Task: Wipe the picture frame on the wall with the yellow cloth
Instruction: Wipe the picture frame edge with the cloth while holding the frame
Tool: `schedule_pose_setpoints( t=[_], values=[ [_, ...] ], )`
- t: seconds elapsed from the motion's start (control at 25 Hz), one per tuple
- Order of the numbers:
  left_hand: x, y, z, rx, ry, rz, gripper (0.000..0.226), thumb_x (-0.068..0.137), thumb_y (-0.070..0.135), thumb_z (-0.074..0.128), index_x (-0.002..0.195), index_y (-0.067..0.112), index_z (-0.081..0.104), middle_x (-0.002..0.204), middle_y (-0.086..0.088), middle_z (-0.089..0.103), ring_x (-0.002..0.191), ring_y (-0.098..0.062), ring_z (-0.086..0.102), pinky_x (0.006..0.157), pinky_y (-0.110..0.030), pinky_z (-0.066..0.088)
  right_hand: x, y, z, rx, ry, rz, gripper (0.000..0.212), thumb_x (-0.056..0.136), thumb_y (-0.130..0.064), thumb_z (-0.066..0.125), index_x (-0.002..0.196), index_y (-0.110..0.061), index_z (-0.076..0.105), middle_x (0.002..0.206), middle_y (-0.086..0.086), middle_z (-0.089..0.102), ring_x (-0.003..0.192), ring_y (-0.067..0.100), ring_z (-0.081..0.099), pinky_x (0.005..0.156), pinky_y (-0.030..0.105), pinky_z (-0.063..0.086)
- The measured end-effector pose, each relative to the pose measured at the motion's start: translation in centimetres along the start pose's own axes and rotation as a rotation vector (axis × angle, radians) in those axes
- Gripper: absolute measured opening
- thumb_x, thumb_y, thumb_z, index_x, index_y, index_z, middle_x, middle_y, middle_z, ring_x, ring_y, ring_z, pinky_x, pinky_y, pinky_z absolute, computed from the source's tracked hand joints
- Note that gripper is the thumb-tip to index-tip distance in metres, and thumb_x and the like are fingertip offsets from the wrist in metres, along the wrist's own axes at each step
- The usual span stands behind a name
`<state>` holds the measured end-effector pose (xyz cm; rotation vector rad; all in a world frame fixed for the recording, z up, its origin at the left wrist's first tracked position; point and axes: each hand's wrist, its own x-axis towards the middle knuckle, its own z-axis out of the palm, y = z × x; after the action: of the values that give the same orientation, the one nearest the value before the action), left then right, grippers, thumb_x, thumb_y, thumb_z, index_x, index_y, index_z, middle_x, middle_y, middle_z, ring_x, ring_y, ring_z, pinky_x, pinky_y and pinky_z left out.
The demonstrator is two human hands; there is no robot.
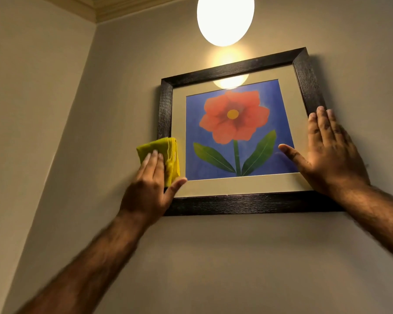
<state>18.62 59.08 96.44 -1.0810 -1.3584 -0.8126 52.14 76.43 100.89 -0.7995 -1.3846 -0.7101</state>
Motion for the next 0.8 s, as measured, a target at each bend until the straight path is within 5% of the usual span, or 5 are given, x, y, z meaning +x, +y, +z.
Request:
schedule_pose_setpoints(
  t=[0.32,0.8],
  values=[
    [14.0,-1.3,-0.8,-0.079,0.037,-0.107,0.099,0.09,0.075,0.025,0.155,0.0,0.029,0.164,-0.021,0.028,0.152,-0.036,0.028,0.123,-0.046,0.028,0.1,0.1,0.2,-0.01,0.011,-0.01,0.11,0.087,-0.084,0.016,0.163,-0.005,0.004,0.173,0.011,-0.002,0.161,0.023,0.0,0.13,0.042,0.009],
    [-7.5,-0.6,0.1,0.029,-0.073,0.071,0.093,0.095,0.07,0.026,0.146,-0.006,0.044,0.154,-0.025,0.044,0.142,-0.039,0.045,0.115,-0.043,0.035,0.1,0.1,0.4,-0.021,0.034,-0.013,0.108,0.089,-0.082,0.02,0.162,-0.004,0.01,0.173,0.013,0.004,0.161,0.025,0.005,0.129,0.042,0.012]
  ],
)
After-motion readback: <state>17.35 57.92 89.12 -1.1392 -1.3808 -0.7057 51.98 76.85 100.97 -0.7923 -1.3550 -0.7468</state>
